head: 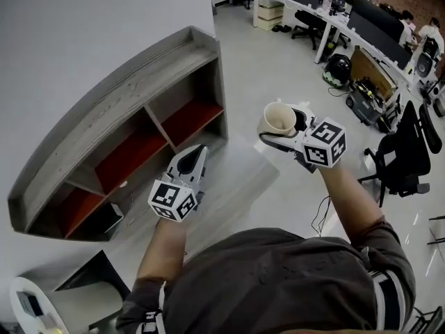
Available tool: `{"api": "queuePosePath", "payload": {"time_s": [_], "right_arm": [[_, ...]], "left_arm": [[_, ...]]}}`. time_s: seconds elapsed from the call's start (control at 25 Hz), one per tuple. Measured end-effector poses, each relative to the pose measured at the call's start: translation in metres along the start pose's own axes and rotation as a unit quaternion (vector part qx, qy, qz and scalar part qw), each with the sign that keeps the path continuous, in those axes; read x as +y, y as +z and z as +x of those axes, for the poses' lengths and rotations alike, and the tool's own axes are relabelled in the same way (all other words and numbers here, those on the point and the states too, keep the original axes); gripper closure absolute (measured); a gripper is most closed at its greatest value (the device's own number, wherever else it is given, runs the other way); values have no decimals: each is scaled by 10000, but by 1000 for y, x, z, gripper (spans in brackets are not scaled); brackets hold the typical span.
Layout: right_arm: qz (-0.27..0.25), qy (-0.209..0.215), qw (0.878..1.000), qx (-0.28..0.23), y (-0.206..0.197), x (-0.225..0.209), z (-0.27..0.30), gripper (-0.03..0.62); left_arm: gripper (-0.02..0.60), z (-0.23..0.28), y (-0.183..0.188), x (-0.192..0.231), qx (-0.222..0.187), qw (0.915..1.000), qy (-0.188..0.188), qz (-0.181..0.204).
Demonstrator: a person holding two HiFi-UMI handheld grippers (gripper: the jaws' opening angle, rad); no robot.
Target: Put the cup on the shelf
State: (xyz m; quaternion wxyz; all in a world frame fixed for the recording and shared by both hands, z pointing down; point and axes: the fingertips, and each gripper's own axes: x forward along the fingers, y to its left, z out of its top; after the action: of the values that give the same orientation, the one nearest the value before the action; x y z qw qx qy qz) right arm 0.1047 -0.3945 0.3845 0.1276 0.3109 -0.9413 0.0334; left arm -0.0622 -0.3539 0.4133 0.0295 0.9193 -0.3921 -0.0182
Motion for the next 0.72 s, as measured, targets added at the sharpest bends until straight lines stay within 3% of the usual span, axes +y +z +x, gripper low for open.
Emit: {"api": "queuePosePath", "payload": {"time_s": [0.32, 0.72], "right_arm": [[-23, 667, 9978, 62, 15, 29, 126, 175], [-7, 576, 9978, 330, 0, 18, 240, 175]], "left_arm": [[586, -52, 2, 52, -37, 9981, 606, 52], [586, -74, -13, 94, -24, 9972, 738, -107]]}}
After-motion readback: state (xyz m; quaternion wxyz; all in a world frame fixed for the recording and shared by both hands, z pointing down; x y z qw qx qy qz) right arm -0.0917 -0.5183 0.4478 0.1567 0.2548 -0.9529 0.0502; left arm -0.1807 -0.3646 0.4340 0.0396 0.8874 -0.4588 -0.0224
